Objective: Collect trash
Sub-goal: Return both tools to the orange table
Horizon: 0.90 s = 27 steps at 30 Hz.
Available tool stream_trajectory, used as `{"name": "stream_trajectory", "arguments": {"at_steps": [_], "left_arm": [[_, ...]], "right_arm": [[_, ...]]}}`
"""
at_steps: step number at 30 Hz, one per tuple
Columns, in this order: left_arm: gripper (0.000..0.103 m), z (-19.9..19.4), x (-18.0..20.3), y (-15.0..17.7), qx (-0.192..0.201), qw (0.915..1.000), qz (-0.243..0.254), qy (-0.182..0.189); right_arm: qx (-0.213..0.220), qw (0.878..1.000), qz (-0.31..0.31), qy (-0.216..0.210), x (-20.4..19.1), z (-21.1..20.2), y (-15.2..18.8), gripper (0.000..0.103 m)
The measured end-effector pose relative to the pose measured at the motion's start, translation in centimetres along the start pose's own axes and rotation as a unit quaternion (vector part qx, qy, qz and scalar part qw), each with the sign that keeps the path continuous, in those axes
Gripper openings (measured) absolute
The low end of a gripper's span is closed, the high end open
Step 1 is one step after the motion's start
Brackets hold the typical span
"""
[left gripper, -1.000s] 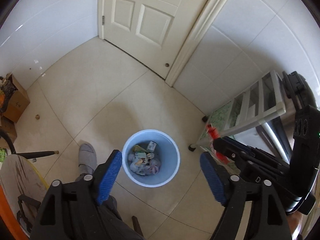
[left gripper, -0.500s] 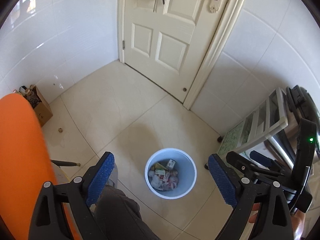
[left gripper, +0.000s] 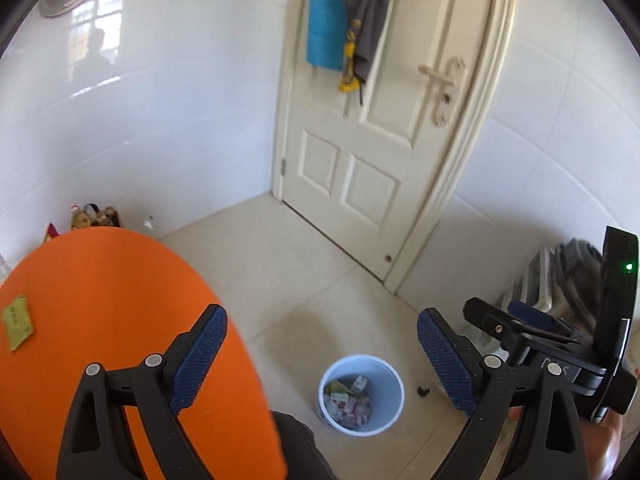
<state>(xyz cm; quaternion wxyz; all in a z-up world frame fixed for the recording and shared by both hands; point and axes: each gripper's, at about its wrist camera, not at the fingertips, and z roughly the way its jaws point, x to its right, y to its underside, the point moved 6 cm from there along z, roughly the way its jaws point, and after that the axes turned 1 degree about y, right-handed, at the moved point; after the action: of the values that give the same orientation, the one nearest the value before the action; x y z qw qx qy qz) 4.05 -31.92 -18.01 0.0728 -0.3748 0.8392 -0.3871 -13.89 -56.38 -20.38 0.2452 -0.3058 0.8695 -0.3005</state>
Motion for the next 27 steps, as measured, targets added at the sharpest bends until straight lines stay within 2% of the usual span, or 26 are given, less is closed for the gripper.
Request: {"name": "stream_trajectory", "arguments": {"at_steps": [5,9,12,17,22,27], "left_arm": [[0.096,-7.7,-4.3,1.6,0.056,0.9972,-0.04,-0.03],[0.098,-13.7,-7.5,4.0,0.095,0.9909,-0.069,-0.067],[0.101,-18.5,-9.7,6.3,0.127,0.9827,-0.094,-0.097],[0.102,-24.7,-11.8,10.8,0.149,0.9699,-0.123,-0.148],[0.102,-29.2,-12.5,14.3,0.162,0.9558,-0.154,-0.191],[0.102,-33.2,-13.9,17.7,0.172,0.9376,-0.184,-0.24]], "right_arm": [[0.029,0.998,-0.041,-0.027,-6.3,-2.3,-1.6,0.103],[0.05,0.994,-0.077,-0.056,-12.2,-4.0,-2.1,0.103],[0.06,0.99,-0.103,-0.081,-16.8,-4.8,-1.9,0.103],[0.068,0.978,-0.154,-0.121,-24.4,-5.9,-0.4,0.103],[0.069,0.964,-0.199,-0.161,-31.2,-6.5,1.7,0.103],[0.065,0.949,-0.242,-0.193,-37.0,-6.5,3.9,0.103]]}}
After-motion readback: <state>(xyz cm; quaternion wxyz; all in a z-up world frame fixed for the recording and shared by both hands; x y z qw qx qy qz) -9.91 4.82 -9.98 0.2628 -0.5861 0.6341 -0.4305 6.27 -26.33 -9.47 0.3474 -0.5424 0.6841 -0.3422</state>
